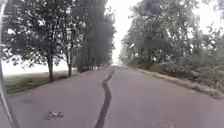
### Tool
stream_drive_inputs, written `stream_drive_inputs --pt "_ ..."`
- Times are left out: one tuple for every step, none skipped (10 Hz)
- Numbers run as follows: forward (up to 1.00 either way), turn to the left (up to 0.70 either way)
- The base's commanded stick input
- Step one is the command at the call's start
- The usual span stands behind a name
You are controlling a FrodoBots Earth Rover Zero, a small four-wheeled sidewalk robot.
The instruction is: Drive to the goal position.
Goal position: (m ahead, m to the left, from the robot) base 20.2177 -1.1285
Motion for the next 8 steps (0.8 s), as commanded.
stream_drive_inputs --pt "0.70 0.00" --pt "0.70 0.00" --pt "0.70 0.00" --pt "0.70 0.00" --pt "0.70 -0.31" --pt "0.70 -0.33" --pt "0.70 -0.30" --pt "0.70 0.00"
